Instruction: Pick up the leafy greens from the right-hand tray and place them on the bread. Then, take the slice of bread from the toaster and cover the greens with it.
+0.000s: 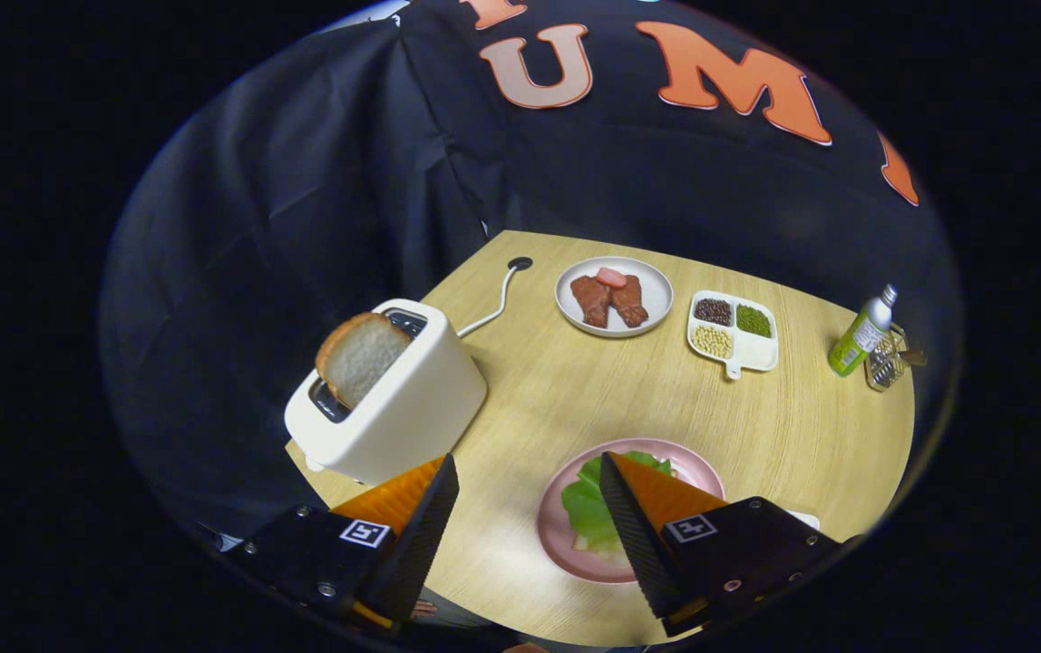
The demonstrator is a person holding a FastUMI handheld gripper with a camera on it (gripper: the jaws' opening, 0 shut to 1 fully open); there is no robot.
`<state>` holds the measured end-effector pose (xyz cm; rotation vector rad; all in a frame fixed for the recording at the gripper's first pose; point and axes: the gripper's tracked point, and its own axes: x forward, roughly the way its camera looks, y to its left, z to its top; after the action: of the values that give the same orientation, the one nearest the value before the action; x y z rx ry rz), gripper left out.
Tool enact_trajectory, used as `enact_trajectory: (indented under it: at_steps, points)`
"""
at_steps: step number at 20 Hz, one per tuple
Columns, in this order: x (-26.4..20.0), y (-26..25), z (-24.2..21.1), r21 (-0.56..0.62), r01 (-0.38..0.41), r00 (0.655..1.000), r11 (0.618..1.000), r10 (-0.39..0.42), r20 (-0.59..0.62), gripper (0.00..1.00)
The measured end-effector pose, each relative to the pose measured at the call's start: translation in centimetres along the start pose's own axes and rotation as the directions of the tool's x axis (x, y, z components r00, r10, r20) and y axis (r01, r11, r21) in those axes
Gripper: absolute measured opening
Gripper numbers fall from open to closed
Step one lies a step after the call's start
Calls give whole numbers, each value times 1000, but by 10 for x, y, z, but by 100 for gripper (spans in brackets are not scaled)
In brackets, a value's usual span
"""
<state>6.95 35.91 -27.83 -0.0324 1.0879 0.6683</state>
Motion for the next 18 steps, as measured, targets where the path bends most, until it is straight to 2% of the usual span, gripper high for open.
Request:
enact_trajectory:
  at_steps: [3, 6, 13, 18]
  points:
    - [-9, 38, 28, -48, -21, 1000, 999, 22, 12, 97]
    - [-8, 75, 40, -13, -70, 997, 997, 70, -29, 98]
    - [17, 119, 64, 55, -67, 993, 996, 72, -95, 99]
    - [45, 142, 69, 54, -33, 987, 998, 40, -155, 97]
